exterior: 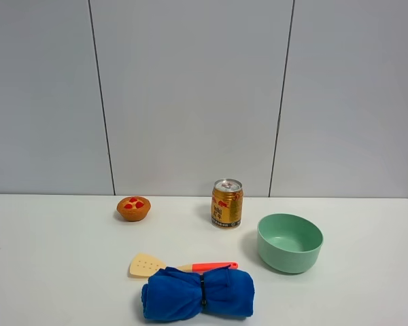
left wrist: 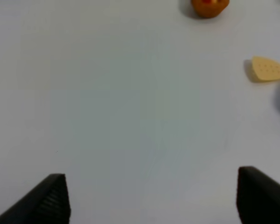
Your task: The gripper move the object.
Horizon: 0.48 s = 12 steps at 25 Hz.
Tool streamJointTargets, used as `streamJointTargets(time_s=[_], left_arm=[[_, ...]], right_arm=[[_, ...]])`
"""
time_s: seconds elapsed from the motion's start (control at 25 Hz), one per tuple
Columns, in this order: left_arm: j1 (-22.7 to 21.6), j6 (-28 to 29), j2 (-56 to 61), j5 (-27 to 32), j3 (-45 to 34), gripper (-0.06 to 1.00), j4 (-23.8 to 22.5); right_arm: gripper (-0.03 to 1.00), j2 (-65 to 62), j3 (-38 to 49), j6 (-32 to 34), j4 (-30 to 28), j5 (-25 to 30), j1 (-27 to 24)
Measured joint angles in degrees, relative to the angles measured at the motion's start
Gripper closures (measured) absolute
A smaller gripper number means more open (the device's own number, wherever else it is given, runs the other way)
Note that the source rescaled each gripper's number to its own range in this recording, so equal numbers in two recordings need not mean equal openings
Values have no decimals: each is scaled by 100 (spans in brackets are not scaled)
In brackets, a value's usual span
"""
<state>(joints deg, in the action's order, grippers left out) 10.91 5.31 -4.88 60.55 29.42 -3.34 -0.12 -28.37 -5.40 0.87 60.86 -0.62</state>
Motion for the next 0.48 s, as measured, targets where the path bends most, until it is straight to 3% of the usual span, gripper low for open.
streamJointTargets(time_s=[0.48], left_arm=[[0,-83,0,-32,-27,26,41]], right_arm=[[-3,0,0,0,0,0,0]])
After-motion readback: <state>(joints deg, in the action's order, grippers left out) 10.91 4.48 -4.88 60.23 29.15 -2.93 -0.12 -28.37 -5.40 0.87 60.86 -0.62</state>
